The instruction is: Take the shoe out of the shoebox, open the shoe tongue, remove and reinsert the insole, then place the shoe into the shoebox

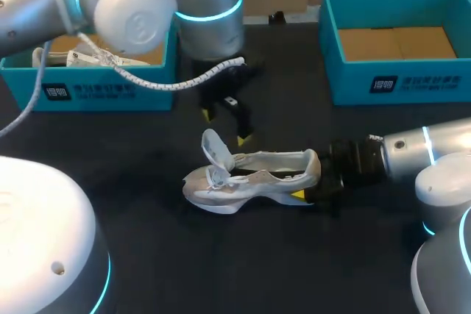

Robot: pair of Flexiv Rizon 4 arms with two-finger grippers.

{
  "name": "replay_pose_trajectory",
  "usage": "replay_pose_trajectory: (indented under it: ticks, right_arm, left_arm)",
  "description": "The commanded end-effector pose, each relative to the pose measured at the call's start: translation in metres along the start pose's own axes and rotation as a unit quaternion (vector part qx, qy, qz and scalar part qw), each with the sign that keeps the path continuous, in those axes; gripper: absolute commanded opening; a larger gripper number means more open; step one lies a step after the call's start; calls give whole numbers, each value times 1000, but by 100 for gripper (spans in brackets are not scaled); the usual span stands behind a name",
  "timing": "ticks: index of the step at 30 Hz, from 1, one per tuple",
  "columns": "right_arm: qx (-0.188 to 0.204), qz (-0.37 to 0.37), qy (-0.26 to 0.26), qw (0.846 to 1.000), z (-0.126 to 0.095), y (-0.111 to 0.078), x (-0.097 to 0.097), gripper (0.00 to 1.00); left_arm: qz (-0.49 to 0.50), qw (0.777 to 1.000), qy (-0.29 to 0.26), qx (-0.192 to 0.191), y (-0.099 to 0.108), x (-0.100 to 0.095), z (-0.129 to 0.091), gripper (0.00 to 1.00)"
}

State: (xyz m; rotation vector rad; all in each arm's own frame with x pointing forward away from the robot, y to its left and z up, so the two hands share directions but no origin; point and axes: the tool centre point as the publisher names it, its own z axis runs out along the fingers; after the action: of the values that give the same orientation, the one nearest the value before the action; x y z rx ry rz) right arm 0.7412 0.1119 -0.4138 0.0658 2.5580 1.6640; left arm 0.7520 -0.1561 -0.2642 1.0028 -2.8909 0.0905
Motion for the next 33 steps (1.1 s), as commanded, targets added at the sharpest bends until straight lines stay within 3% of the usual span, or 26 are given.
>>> replay_pose_trajectory:
  ticks: [1,7,13,14,15,17,25,33]
  right_arm:
    - [1,0,0,1000,1,0,0,0]
    - [1,0,0,1000,1,0,0,0]
    - [1,0,0,1000,1,0,0,0]
    - [1,0,0,1000,1,0,0,0]
    - [1,0,0,1000,1,0,0,0]
    - [1,0,0,1000,1,0,0,0]
    - [1,0,0,1000,1,0,0,0]
    - [1,0,0,1000,1,0,0,0]
  left_arm:
    - [296,954,-15,-48,-18,13,-1,100]
    - [440,895,-4,-72,-32,32,3,100]
    - [500,863,4,-74,-47,49,8,100]
    - [504,860,2,-75,-49,52,10,87]
    - [511,856,6,-76,-51,54,12,50]
    - [521,850,4,-76,-53,59,16,0]
    - [539,840,24,-56,-58,71,38,0]
    - [526,847,57,-49,-55,75,59,0]
